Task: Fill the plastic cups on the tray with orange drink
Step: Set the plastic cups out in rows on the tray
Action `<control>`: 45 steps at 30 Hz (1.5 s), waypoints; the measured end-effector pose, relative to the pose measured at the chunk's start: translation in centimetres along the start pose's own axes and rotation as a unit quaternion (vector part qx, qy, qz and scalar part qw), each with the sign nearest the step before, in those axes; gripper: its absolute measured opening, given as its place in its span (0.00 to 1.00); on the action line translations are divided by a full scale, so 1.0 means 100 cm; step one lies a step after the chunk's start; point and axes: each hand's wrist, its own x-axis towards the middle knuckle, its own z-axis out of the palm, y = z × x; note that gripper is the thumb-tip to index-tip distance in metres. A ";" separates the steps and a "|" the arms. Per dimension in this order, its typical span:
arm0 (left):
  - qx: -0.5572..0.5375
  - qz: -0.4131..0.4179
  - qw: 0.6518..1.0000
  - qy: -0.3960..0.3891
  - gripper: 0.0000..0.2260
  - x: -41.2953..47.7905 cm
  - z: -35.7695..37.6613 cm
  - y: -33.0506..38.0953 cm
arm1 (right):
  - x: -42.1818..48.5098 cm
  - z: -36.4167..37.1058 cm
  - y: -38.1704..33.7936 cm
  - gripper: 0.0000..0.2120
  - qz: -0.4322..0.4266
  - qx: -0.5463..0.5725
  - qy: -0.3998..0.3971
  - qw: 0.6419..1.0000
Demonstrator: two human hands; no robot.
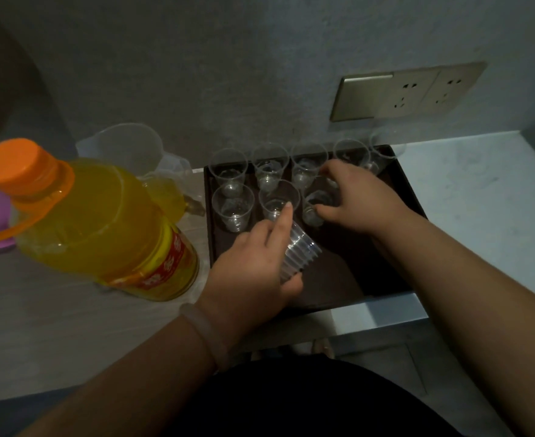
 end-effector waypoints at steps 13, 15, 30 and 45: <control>0.033 -0.030 0.999 0.000 0.40 0.012 0.010 0.022 | -0.003 -0.009 0.013 0.26 -0.047 0.030 -0.005 0.998; 0.031 -0.032 0.999 -0.004 0.40 0.014 0.012 0.023 | -0.005 -0.012 0.017 0.22 -0.043 0.049 0.010 0.998; 0.041 -0.033 0.999 0.012 0.33 0.037 0.012 0.046 | -0.034 -0.039 0.019 0.21 0.061 0.337 -0.177 0.923; 0.032 -0.061 0.997 -0.021 0.34 0.045 0.021 0.058 | -0.037 -0.087 0.085 0.19 0.117 0.242 0.046 0.962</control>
